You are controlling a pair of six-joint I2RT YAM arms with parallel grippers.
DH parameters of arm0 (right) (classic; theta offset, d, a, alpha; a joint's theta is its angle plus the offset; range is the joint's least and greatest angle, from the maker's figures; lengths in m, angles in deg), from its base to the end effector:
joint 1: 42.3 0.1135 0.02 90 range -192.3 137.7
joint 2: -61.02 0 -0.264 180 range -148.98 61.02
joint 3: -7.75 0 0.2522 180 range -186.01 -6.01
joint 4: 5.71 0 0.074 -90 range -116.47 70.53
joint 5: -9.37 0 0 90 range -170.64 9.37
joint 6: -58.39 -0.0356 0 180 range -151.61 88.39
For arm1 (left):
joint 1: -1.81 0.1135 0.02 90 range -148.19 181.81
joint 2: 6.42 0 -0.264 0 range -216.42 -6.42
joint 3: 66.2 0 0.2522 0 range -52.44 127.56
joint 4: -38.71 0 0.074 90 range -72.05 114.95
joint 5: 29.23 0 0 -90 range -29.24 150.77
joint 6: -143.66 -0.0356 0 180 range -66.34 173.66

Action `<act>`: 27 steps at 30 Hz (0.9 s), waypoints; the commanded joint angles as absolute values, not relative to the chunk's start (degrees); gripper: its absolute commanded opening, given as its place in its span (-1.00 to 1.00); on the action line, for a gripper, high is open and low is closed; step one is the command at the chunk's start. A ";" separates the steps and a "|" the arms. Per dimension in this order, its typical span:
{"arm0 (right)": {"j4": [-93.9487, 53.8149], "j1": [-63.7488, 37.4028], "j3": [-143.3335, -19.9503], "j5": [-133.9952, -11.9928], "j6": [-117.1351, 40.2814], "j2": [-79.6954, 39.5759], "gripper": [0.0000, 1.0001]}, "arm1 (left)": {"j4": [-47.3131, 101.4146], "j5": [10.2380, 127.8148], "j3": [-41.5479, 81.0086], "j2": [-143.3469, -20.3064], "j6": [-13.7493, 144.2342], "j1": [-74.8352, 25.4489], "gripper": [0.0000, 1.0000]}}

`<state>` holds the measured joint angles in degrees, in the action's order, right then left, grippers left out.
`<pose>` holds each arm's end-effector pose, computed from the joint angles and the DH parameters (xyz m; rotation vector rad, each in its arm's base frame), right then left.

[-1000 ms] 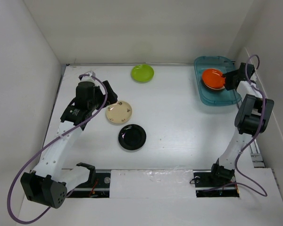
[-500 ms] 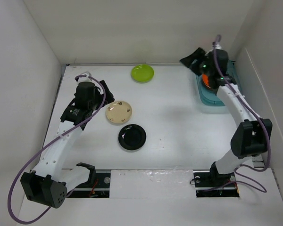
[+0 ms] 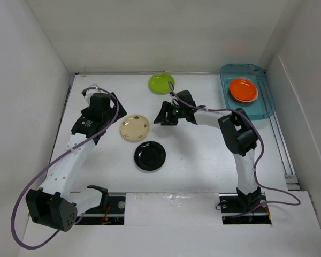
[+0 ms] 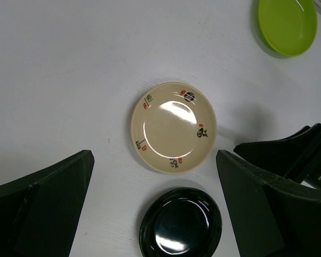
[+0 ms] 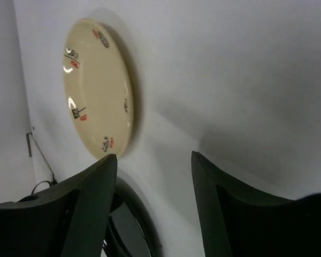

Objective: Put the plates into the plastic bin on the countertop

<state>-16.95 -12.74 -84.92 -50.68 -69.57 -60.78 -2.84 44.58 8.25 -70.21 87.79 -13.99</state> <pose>0.3907 0.2420 0.1472 -0.1224 2.4578 1.1707 0.2376 -0.0569 0.3415 -0.4988 2.0344 -0.2305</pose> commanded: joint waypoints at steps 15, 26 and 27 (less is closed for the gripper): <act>-18.57 -6.70 -100.12 -50.93 -72.57 -73.00 -0.44 | -2.74 44.68 10.67 -69.70 87.50 -14.10 0.99; -16.23 -9.60 -94.80 -56.71 -79.40 -61.81 -1.00 | -2.13 45.82 10.67 -69.09 85.22 -14.10 0.99; -16.22 -10.65 -92.78 -58.56 -80.90 -58.98 -1.00 | -1.34 47.82 10.67 -69.09 84.17 -14.10 0.99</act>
<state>-18.87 -7.67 -95.87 -53.72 -76.19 -69.69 -3.02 45.56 8.36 -70.10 86.46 -13.99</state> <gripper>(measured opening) 0.037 0.993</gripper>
